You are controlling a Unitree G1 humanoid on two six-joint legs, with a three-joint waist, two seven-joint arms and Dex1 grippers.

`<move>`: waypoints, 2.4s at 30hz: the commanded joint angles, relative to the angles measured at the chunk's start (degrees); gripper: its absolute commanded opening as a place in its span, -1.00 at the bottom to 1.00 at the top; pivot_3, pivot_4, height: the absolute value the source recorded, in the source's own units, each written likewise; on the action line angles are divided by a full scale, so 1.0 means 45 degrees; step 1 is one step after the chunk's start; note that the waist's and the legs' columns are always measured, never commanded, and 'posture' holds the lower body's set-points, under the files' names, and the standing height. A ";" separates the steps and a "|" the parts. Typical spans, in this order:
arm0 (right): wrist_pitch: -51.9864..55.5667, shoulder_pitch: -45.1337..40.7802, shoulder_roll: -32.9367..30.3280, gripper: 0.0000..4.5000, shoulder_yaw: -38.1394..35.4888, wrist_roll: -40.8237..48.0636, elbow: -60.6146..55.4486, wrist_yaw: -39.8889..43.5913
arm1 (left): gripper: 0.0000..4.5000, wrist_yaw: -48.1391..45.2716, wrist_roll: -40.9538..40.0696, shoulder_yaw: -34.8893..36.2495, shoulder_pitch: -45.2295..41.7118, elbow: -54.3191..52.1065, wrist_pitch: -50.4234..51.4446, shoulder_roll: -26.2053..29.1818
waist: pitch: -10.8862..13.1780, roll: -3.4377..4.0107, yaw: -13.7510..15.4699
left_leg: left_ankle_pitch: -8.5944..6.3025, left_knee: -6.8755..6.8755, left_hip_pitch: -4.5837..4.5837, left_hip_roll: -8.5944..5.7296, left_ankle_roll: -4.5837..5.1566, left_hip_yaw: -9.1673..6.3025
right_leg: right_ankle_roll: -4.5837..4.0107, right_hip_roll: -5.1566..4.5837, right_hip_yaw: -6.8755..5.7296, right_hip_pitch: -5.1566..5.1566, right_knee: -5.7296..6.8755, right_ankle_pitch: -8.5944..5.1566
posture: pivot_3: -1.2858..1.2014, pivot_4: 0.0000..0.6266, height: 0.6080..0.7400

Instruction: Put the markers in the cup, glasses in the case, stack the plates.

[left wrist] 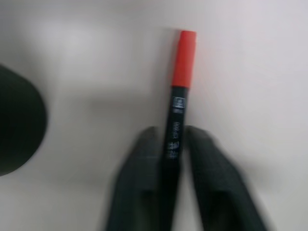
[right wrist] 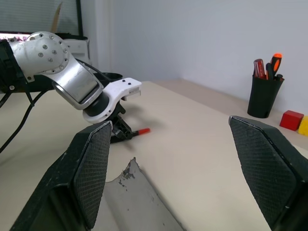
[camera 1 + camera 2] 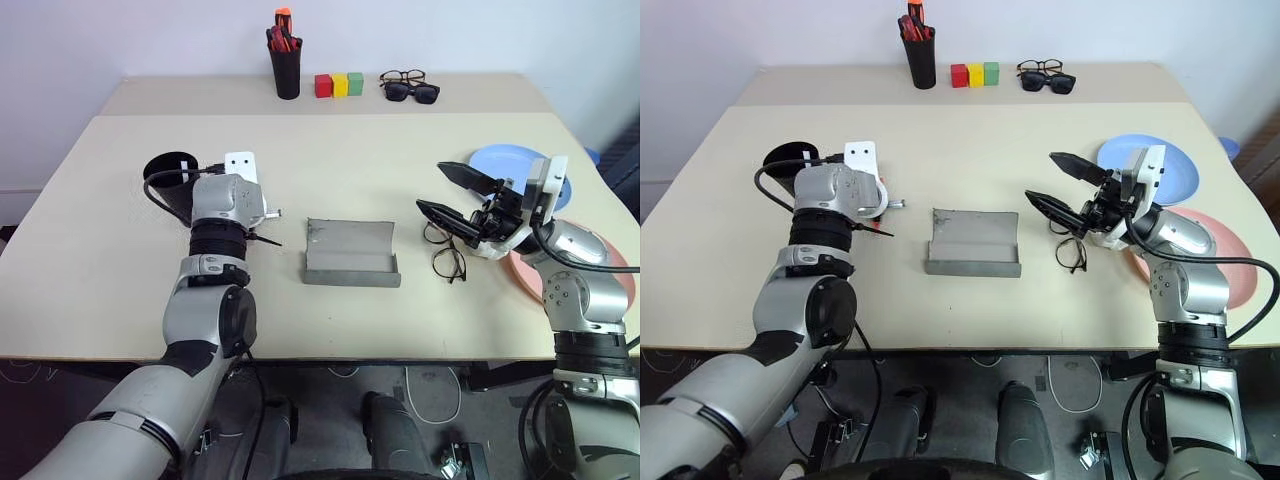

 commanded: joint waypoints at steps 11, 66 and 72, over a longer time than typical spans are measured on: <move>-0.0061 -0.0078 -0.0324 0.77 -0.0746 0.0167 -0.0456 -0.0261 | -0.96 -0.4614 -0.0659 -0.4866 0.3555 -1.0785 -0.3682 0.0046 | 0.0008 -0.0010 0.0022 | 0.0017 -0.0007 -0.0034 0.0001 -0.0034 0.0000 | -0.0008 -0.0006 0.0003 -0.0031 -0.0006 0.0005 | 0.03 -0.52 1.00; 0.1544 1.2611 -0.0926 0.77 -0.6467 0.0867 -0.7068 -0.0870 | 0.60 -1.9993 -0.3187 -0.9221 0.4674 -0.7655 -0.8288 0.5825 | -0.0008 0.0011 0.0017 | -0.0001 0.0047 -0.0005 0.0023 0.0001 0.0038 | -0.0060 -0.0003 0.0012 0.0020 -0.0029 -0.0039 | 0.03 -0.52 1.00; 0.1112 1.3418 0.0019 0.77 -0.6617 0.0880 -0.7860 -0.1556 | 0.60 -2.0973 -0.1224 -1.0396 0.2999 -0.4157 -1.0424 0.4999 | -0.0007 0.0008 0.0032 | -0.0012 0.0020 -0.0010 0.0032 0.0020 0.0039 | -0.0056 -0.0007 0.0004 0.0022 -0.0055 -0.0046 | 0.03 -0.52 1.00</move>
